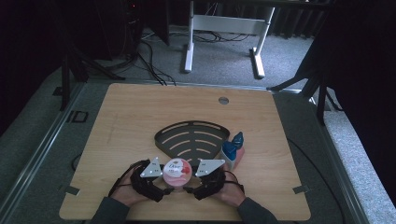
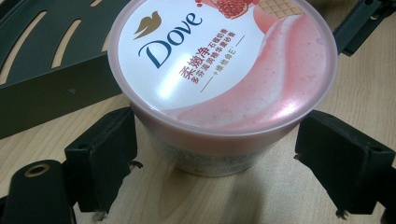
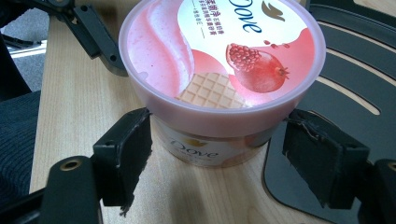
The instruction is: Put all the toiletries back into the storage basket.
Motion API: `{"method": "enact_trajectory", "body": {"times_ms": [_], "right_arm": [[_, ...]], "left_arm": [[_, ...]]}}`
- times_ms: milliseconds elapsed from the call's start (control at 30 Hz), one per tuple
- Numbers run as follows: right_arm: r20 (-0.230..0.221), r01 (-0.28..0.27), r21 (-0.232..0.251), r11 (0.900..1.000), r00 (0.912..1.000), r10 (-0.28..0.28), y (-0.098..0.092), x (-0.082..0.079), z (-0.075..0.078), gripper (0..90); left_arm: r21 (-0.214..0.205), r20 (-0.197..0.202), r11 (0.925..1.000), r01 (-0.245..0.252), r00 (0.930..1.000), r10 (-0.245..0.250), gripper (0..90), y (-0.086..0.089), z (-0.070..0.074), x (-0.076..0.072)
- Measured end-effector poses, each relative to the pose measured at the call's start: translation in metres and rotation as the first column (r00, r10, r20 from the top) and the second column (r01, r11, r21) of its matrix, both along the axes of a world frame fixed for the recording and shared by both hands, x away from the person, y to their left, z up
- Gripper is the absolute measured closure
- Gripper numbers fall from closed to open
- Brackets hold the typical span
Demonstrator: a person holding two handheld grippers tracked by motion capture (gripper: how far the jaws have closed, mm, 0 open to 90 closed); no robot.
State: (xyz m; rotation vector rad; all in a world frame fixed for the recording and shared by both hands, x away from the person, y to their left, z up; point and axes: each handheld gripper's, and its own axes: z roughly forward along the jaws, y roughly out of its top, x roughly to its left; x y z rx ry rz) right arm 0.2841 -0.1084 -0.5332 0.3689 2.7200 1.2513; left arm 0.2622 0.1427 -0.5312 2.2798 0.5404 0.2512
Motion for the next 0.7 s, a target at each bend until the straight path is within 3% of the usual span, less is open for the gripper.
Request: {"method": "enact_trajectory", "body": {"times_ms": [300, 433, 700], "right_arm": [[0.01, -0.004, -0.003, 1.0, 0.9999, 0.004, 0.0, -0.002, 0.001, 23.8], [0.012, -0.007, -0.002, 1.0, 0.9999, 0.007, -0.001, -0.002, 0.003, 23.8], [0.022, -0.018, 0.007, 0.9998, 0.9996, 0.018, 0.001, 0.0, 0.01, 23.8]], "left_arm": [[0.023, 0.001, 0.9997, -0.002, 1.0, 0.002, 13.5, -0.003, 0.002, -0.002], [0.01, -0.01, 0.9999, -0.006, 0.9999, 0.006, 13.5, -0.002, 0.004, -0.002], [0.02, 0.015, 0.9997, -0.014, 0.9998, 0.013, 13.5, 0.001, 0.013, -0.003]]}}
